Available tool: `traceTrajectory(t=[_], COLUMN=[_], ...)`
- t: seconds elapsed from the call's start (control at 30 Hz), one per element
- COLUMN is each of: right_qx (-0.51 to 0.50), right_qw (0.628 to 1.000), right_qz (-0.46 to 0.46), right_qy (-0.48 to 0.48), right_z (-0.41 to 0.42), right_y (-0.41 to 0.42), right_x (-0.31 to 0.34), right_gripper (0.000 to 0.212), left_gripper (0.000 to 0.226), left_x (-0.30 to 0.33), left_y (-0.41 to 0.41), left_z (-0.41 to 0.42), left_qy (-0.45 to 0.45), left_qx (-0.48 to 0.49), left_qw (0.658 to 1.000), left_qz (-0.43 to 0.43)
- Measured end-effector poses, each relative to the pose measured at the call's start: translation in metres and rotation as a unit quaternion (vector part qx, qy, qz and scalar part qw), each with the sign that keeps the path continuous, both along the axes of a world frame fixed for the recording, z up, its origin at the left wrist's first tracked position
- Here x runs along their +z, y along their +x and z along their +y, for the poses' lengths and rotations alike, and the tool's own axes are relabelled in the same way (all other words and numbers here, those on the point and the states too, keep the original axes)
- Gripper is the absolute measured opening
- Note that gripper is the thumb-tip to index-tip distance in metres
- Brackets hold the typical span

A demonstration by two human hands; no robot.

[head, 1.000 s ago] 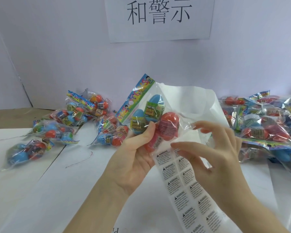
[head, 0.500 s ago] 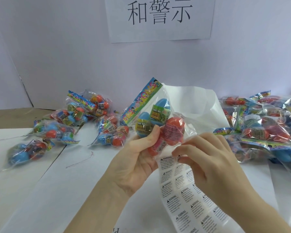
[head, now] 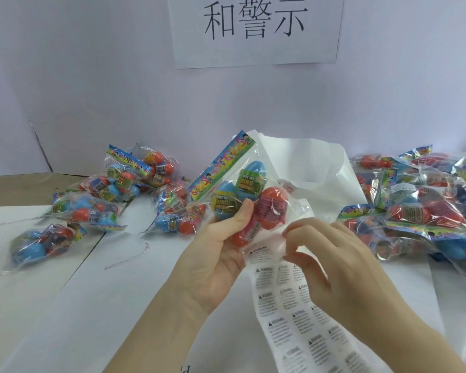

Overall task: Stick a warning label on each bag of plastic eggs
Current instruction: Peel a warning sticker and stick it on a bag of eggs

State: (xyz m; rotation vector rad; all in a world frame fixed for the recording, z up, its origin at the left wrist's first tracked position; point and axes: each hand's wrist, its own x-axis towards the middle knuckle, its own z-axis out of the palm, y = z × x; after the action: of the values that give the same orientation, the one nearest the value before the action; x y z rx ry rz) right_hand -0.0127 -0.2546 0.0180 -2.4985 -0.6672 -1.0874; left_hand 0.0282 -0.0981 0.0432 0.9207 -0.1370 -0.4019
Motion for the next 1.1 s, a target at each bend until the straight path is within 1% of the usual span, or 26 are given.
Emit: traceTrajectory(t=[0.07, 0.17, 0.27, 0.33, 0.37, 0.43, 0.47, 0.5, 0.57, 0.6, 0.63, 0.73, 0.8, 0.9, 0.97, 1.03, 1.1], right_qx=[0.005, 0.011, 0.026, 0.025, 0.021, 0.018, 0.017, 0.018, 0.019, 0.021, 0.022, 0.023, 0.020, 0.008, 0.009, 0.015, 0.020], right_qw=[0.998, 0.992, 0.986, 0.981, 0.979, 0.972, 0.969, 0.965, 0.954, 0.947, 0.941, 0.928, 0.929, 0.942, 0.950, 0.959, 0.968], right_qz=[0.051, 0.107, 0.128, 0.131, 0.129, 0.112, 0.098, 0.081, 0.052, 0.044, 0.041, 0.043, 0.039, 0.018, 0.006, -0.005, -0.016], right_qy=[0.036, 0.063, 0.106, 0.139, 0.159, 0.203, 0.226, 0.248, 0.295, 0.316, 0.335, 0.369, 0.367, 0.335, 0.311, 0.284, 0.251], right_z=[0.001, 0.000, 0.000, 0.001, 0.002, 0.004, 0.004, 0.005, 0.004, 0.004, 0.004, 0.002, 0.002, 0.003, 0.003, 0.002, 0.001], right_y=[-0.003, -0.008, -0.010, -0.010, -0.009, -0.008, -0.007, -0.007, -0.006, -0.006, -0.006, -0.006, -0.007, -0.007, -0.007, -0.006, -0.006], right_x=[-0.001, -0.001, 0.000, 0.001, 0.000, 0.000, 0.001, 0.002, 0.004, 0.006, 0.007, 0.008, 0.008, 0.009, 0.010, 0.009, 0.008], right_gripper=[0.010, 0.019, 0.022, 0.026, 0.029, 0.032, 0.032, 0.033, 0.035, 0.035, 0.035, 0.034, 0.033, 0.033, 0.024, 0.018, 0.018], left_gripper=[0.043, 0.041, 0.044, 0.043, 0.039, 0.022, 0.018, 0.019, 0.029, 0.035, 0.039, 0.046, 0.043, 0.030, 0.023, 0.027, 0.031], left_x=[-0.003, -0.005, -0.006, -0.006, -0.007, -0.006, -0.006, -0.007, -0.008, -0.008, -0.007, -0.006, -0.005, -0.005, -0.004, -0.005, -0.004], left_y=[0.002, 0.004, 0.004, 0.003, 0.002, -0.001, -0.002, -0.003, -0.005, -0.006, -0.006, -0.006, -0.006, -0.008, -0.009, -0.008, -0.009], left_z=[-0.002, -0.003, -0.003, -0.004, -0.004, -0.007, -0.008, -0.009, -0.010, -0.010, -0.011, -0.012, -0.011, -0.013, -0.014, -0.013, -0.013], left_qy=[0.025, 0.049, 0.069, 0.123, 0.151, 0.184, 0.207, 0.239, 0.310, 0.326, 0.329, 0.317, 0.308, 0.248, 0.229, 0.212, 0.205], left_qx=[0.042, 0.098, 0.127, 0.142, 0.152, 0.178, 0.193, 0.211, 0.257, 0.272, 0.278, 0.264, 0.247, 0.213, 0.190, 0.154, 0.107], left_qw=[0.999, 0.994, 0.989, 0.981, 0.974, 0.959, 0.947, 0.930, 0.889, 0.878, 0.875, 0.883, 0.892, 0.918, 0.933, 0.949, 0.959], left_qz=[-0.005, -0.013, -0.023, -0.054, -0.076, -0.123, -0.151, -0.181, -0.218, -0.222, -0.222, -0.225, -0.222, -0.223, -0.202, -0.175, -0.165])
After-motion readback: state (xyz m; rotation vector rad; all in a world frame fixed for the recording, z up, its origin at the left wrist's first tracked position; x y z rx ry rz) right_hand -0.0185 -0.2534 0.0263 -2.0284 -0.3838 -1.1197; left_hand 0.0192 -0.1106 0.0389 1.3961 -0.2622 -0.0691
